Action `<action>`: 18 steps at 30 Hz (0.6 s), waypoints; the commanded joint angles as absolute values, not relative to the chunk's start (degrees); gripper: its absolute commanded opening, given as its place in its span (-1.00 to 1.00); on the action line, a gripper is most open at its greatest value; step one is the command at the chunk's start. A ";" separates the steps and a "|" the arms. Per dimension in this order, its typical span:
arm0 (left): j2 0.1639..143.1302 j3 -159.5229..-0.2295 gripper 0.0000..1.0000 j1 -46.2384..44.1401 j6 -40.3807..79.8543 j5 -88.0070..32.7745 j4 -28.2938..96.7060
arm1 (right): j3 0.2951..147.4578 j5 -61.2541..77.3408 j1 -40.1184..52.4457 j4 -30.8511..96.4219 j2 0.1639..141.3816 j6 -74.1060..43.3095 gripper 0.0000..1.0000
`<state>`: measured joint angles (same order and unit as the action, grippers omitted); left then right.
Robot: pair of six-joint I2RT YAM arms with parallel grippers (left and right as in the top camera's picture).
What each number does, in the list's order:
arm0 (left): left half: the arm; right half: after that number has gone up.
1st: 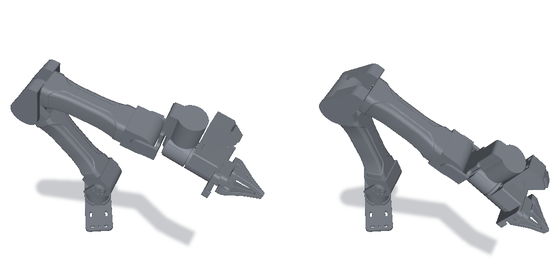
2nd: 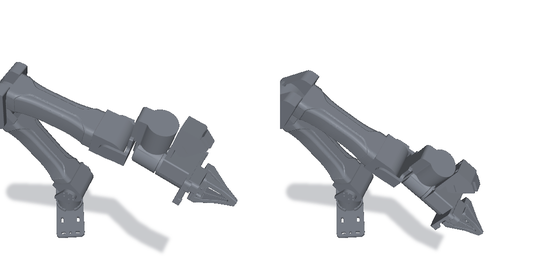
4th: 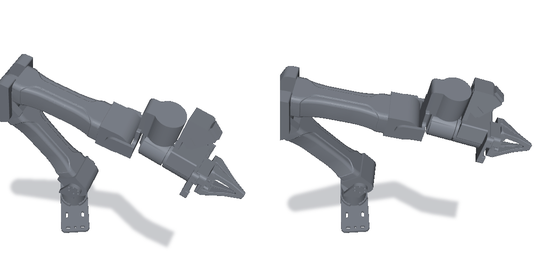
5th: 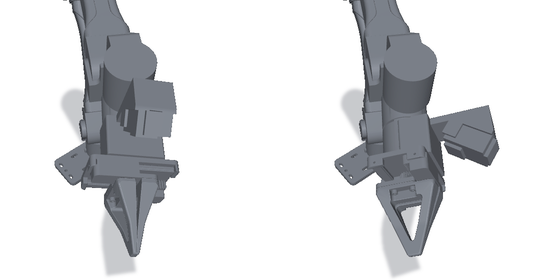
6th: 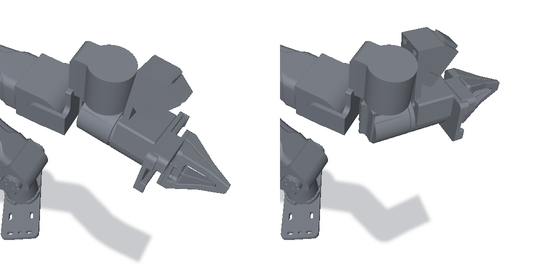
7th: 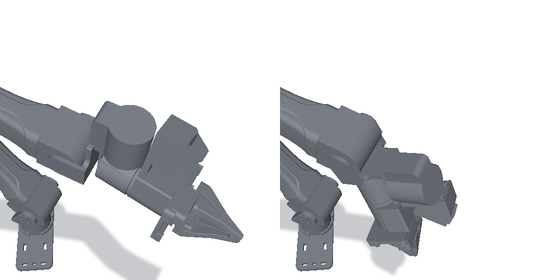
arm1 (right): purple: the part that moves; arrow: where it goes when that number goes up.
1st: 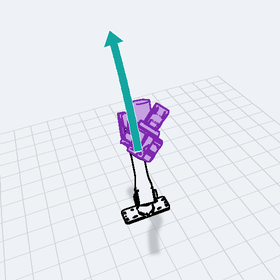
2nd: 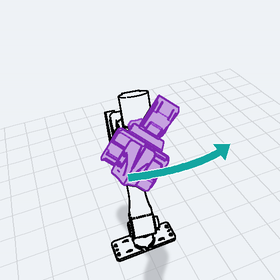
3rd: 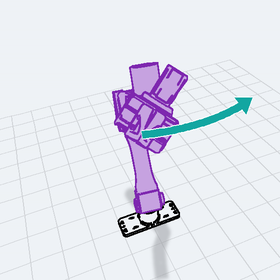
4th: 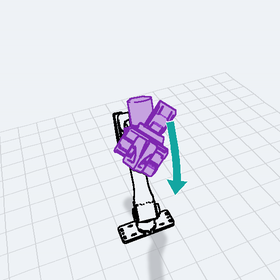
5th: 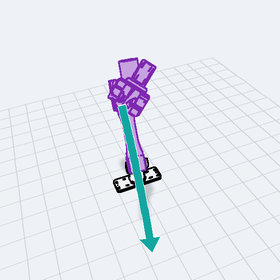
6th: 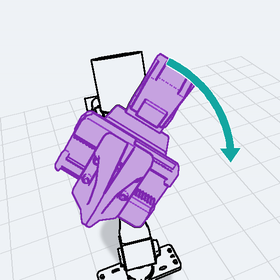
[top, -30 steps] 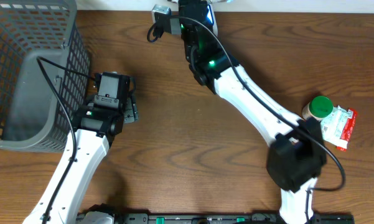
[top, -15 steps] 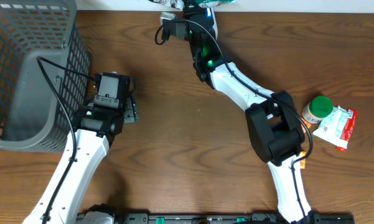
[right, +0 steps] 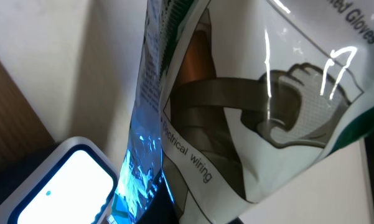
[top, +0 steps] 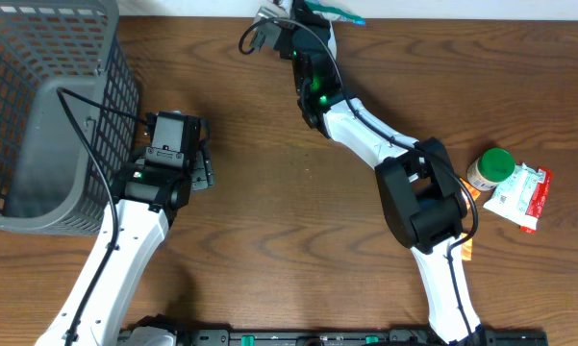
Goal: Scan the item barcode
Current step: 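Hold the green gloves pack in front of the scanner with the right gripper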
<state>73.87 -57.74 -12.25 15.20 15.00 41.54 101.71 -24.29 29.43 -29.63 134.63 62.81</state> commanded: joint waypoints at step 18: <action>73.84 -58.08 0.64 -12.19 15.33 15.92 41.54 | 102.41 -35.59 29.65 -29.76 135.15 41.39 -0.98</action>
<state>73.87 -57.74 -12.25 15.22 15.00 41.56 101.71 -34.30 28.97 -29.61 134.63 44.64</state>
